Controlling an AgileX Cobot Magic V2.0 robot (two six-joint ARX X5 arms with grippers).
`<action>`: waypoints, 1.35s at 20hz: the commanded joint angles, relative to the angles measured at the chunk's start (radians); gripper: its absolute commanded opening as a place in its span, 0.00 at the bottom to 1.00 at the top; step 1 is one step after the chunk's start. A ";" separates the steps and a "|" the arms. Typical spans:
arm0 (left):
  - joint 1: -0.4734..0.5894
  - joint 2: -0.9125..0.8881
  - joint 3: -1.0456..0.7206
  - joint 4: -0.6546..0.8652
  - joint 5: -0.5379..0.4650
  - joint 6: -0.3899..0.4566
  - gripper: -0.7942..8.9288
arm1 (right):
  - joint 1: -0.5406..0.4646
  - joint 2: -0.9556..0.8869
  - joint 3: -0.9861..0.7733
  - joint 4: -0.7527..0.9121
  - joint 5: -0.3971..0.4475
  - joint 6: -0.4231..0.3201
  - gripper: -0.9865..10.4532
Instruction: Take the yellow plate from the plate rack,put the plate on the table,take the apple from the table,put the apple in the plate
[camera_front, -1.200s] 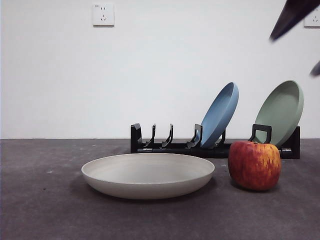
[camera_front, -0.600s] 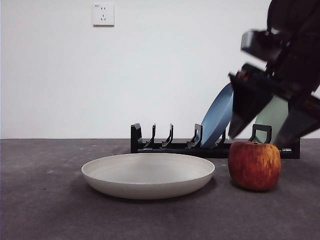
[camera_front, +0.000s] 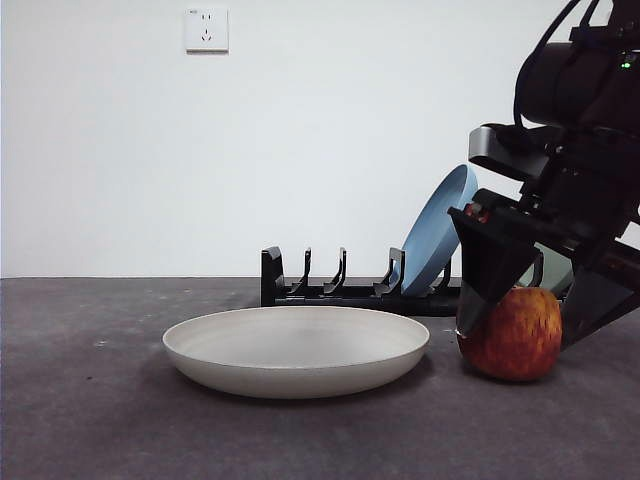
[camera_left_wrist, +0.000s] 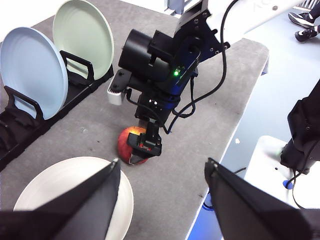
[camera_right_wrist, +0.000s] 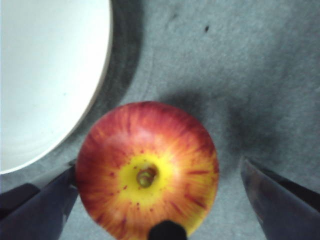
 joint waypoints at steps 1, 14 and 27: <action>-0.002 0.000 -0.004 0.002 -0.006 -0.007 0.38 | 0.003 0.010 0.001 0.007 0.002 0.007 0.53; 0.000 0.000 -0.004 -0.023 -0.007 0.002 0.38 | 0.010 -0.163 0.003 0.018 0.003 0.071 0.07; 0.000 0.000 -0.004 -0.067 -0.005 0.002 0.38 | 0.335 -0.031 0.079 0.319 0.123 0.145 0.07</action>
